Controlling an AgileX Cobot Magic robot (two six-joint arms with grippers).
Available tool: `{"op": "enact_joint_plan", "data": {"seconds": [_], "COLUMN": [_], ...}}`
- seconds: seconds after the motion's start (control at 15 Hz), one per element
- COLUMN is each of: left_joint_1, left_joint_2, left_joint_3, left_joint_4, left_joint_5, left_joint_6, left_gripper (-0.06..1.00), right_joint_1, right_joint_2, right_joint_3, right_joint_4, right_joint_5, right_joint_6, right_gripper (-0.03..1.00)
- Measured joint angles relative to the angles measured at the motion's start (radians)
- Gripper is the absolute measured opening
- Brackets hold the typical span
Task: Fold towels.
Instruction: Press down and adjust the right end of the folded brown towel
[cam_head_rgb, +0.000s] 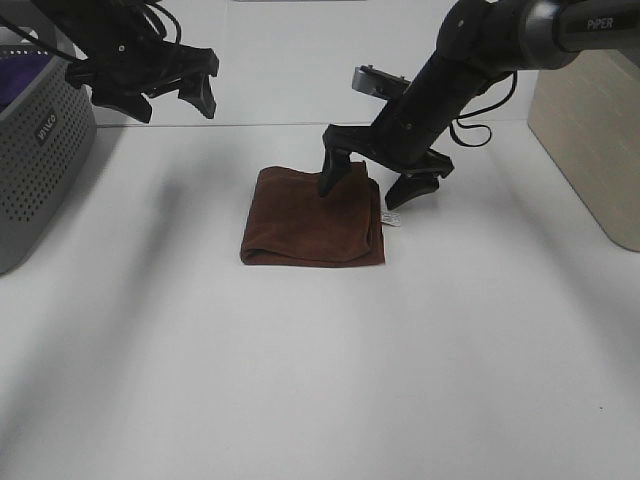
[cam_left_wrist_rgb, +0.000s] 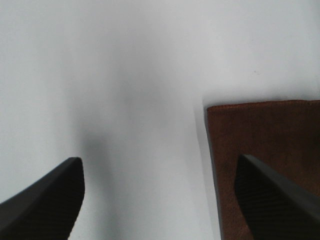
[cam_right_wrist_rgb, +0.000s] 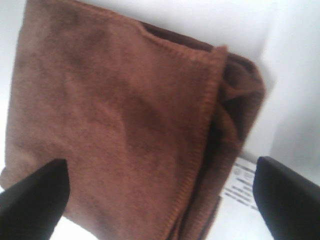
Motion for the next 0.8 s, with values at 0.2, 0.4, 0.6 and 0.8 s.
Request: {"op": "enact_joint_plan", "data": {"seconds": [0.2, 0.4, 0.6, 0.8], "left_joint_1": [0.0, 0.0, 0.0, 0.0], "left_joint_2": [0.0, 0.0, 0.0, -0.028], "left_joint_3": [0.0, 0.0, 0.0, 0.0], "left_joint_4": [0.001, 0.002, 0.002, 0.016], "left_joint_5": [0.0, 0.0, 0.0, 0.037], "left_joint_6": [0.0, 0.0, 0.0, 0.02], "left_gripper": [0.76, 0.76, 0.76, 0.76], "right_joint_1": [-0.021, -0.023, -0.024, -0.024], "right_joint_2": [0.0, 0.0, -0.016, -0.13], "right_joint_3": [0.0, 0.0, 0.0, 0.0], "right_joint_4": [-0.089, -0.256, -0.339, -0.348], "right_joint_5": [0.014, 0.04, 0.072, 0.179], "right_joint_6": [0.036, 0.114, 0.143, 0.148], "right_gripper": [0.95, 0.95, 0.95, 0.95]}}
